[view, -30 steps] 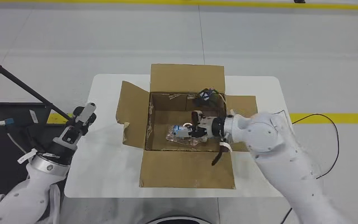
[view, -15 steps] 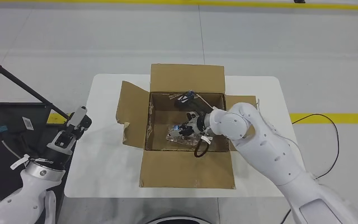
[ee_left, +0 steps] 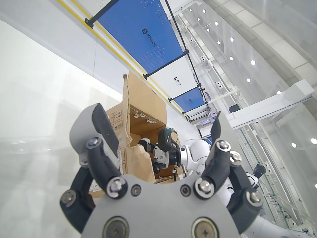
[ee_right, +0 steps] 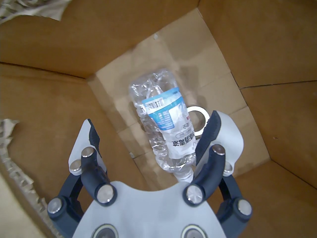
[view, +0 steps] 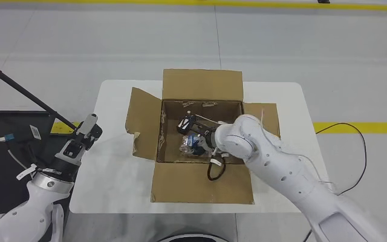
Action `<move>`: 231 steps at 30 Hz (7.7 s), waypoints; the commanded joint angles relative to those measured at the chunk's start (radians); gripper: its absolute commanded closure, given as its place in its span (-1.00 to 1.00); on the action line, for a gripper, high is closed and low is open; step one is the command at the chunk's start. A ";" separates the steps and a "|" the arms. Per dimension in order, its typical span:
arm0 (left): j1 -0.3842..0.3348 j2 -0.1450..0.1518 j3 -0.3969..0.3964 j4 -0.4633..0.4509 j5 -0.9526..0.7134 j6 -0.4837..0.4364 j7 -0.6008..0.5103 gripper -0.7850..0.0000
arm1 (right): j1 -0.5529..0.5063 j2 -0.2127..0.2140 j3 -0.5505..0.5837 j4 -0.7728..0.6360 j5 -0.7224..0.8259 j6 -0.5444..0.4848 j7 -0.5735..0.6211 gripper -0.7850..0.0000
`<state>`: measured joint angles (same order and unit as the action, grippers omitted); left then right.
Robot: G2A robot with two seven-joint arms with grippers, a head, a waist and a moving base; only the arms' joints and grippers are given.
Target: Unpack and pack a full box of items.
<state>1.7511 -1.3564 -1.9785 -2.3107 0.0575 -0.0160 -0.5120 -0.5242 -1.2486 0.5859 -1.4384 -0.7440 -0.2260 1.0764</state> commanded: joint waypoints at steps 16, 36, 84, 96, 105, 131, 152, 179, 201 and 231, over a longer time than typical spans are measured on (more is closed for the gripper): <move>0.000 0.000 0.000 0.000 0.000 -0.001 0.000 -1.00 | 0.094 -0.101 -0.122 0.176 -0.037 0.043 0.096 -0.16; 0.000 0.000 0.000 0.000 0.000 -0.001 0.000 -1.00 | 0.105 -0.118 -0.046 0.145 -0.058 0.035 0.125 1.00; 0.000 0.000 0.000 0.000 0.000 -0.001 0.000 -1.00 | -0.549 0.156 1.168 -0.197 -0.080 0.025 0.071 1.00; 0.000 0.000 0.000 0.000 0.000 -0.001 0.000 -1.00 | -0.360 0.162 1.021 0.120 -0.137 0.020 0.069 1.00; 0.000 0.000 0.000 0.000 0.000 -0.001 0.000 -1.00 | -0.287 0.164 0.968 0.277 -0.137 0.011 0.036 0.48; 0.002 0.002 -0.001 0.002 -0.017 -0.021 -0.004 -1.00 | -0.489 0.191 0.891 -0.755 -0.123 0.111 0.118 -1.00; 0.013 0.006 -0.038 0.009 -0.049 -0.030 -0.004 -1.00 | 0.160 -0.072 -0.061 0.095 0.076 0.252 0.182 -0.73; 0.013 0.006 -0.038 0.009 -0.049 -0.030 -0.004 -1.00 | 0.229 -0.247 -0.179 0.568 0.043 0.193 0.077 0.18; 0.013 0.006 -0.038 0.009 -0.049 -0.030 -0.004 -1.00 | 0.211 -0.284 -0.154 0.604 -0.014 0.154 0.084 1.00; 0.013 0.006 -0.038 0.009 -0.049 -0.030 -0.004 -1.00 | 0.108 -0.206 0.061 0.171 -0.133 0.193 0.219 1.00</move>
<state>1.7646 -1.3503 -2.0162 -2.3016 0.0088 -0.0457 -0.5159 -0.3986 -1.4694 0.6145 -1.2030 -0.8694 -0.0309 1.2785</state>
